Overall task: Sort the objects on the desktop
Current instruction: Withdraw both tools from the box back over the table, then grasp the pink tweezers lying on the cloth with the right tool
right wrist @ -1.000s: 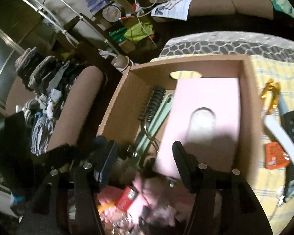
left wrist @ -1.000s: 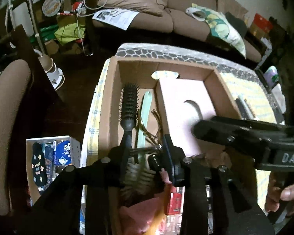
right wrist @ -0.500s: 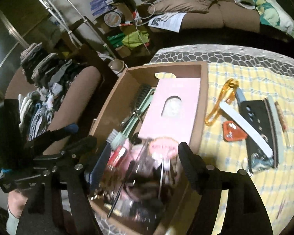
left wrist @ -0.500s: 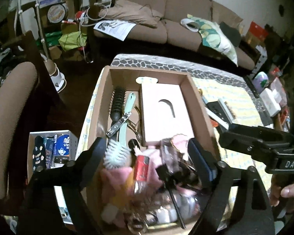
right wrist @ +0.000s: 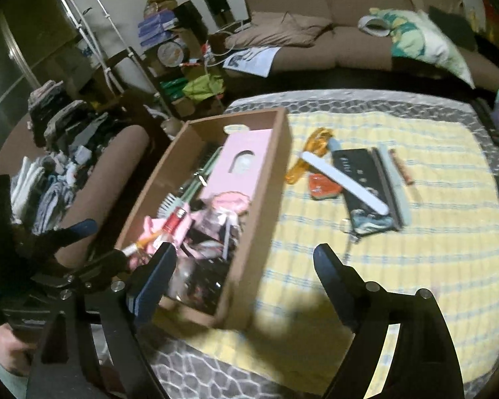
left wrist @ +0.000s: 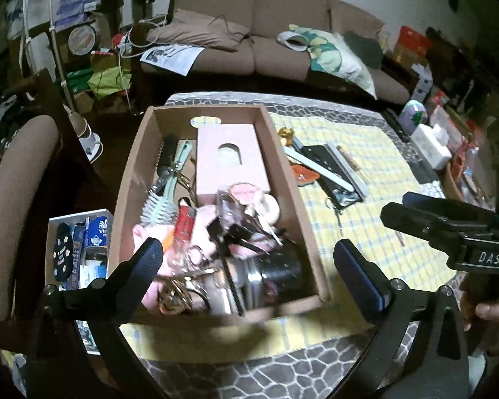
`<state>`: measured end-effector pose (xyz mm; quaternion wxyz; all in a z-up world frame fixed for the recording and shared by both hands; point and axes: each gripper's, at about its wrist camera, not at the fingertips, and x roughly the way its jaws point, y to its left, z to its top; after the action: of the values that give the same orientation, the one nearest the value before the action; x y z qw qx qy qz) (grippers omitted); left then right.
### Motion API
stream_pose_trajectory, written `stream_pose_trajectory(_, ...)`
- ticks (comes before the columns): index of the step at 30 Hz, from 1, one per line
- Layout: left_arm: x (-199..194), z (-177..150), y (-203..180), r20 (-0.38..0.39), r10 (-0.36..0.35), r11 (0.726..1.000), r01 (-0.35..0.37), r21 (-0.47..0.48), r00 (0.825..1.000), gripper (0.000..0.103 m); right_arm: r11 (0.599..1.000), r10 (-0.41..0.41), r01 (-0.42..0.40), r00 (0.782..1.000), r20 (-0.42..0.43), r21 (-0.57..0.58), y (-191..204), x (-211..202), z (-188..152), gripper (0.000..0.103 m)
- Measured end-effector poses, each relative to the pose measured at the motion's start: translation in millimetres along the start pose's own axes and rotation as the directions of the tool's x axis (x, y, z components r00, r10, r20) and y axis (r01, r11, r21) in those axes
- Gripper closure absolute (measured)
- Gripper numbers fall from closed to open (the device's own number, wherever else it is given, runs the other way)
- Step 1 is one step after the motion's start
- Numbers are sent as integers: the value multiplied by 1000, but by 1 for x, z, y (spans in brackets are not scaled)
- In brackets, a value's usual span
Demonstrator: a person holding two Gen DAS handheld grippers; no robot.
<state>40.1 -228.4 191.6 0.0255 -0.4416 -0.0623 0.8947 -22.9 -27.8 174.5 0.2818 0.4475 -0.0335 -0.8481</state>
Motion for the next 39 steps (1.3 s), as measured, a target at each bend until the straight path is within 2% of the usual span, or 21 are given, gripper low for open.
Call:
stream_pose_trajectory(5,-16,-8,-19,22,-3,1000,3,11,1000,0,999,-39,39,999,33,0,-11,-26,-18,13)
stream_pose_trajectory(12,-26,-19,-45,33,-5,1000,4,27,999,0,996,-88,87,995,52,10,-29,-46,-38,0)
stream_pose_trajectory(15,-24,-24,-57,32,-16,999,15,29,999,0,992,-124,124,991,51,3,-43,-52,-49,0)
stream_pose_trajectory(19,-15,-33,-73,24,-37,999,36,33,999,0,986,-164,162,986,36,41,-79,-61,-61,0)
stream_pose_trajectory(28,20,-45,-116,-9,-97,994,97,44,995,0,957,-242,227,968,61,181,-166,-92,-77,0)
stream_pose_trajectory(33,48,-52,-141,-49,-118,991,121,64,992,0,940,-273,257,961,43,226,-200,-86,-86,0)
stream_pose_trajectory(35,61,-55,-149,-63,-121,989,126,73,991,0,937,-280,268,960,21,223,-207,-74,-91,2)
stream_pose_trajectory(37,72,-57,-155,-79,-122,988,129,83,989,0,937,-286,281,958,-6,206,-212,-60,-95,16)
stream_pose_trajectory(38,79,-58,-158,-87,-121,987,129,93,989,0,938,-286,285,958,-24,195,-214,-50,-97,20)
stream_pose_trajectory(39,84,-59,-161,-92,-116,987,125,102,989,0,938,-291,293,956,-41,183,-215,-41,-98,29)
